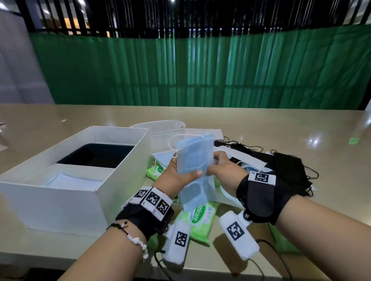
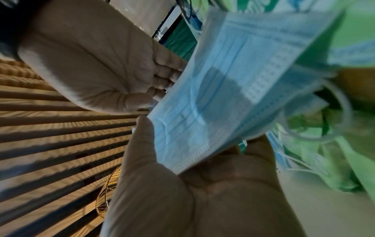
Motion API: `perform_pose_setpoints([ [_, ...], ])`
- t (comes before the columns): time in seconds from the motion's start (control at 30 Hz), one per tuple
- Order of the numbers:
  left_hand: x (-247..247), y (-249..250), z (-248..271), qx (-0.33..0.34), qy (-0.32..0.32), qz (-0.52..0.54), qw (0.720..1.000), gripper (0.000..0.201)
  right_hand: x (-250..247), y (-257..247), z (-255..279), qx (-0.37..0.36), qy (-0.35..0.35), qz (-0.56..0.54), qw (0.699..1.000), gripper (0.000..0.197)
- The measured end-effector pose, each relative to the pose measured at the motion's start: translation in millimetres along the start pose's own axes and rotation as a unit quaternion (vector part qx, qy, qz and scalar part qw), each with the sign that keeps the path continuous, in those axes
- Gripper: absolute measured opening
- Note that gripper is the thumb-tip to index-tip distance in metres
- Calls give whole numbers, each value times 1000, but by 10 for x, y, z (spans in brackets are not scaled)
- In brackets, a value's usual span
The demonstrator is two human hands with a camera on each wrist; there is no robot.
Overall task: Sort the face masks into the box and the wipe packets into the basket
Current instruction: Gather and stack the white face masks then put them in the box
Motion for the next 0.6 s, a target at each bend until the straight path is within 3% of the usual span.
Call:
perform_pose_setpoints([
  [0.13,21,-31,54,-22,-21,5,1000,84,-4,62,16,16,-7,30,999,59],
  [0.33,-18,-2,57,-39,4,-19,999,62,58,-71,-24,-30,-29,11,999,48],
  [0.47,-94,-17,50,-52,45,-21,997,61,107,-164,-15,-61,-45,41,996,56],
  [0.6,-42,-91,90,-79,11,-38,996,66,-25,-285,45,-78,-25,73,994,61],
])
Point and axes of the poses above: each hand's wrist, its own z-axis away from the middle knuckle, its own x-axis out of the palm, y = z × x, the point moved 9 cm from there along -z, towards the middle knuckle, and after that the axes turned 10 degrees about -z, right-handed, at the moved point
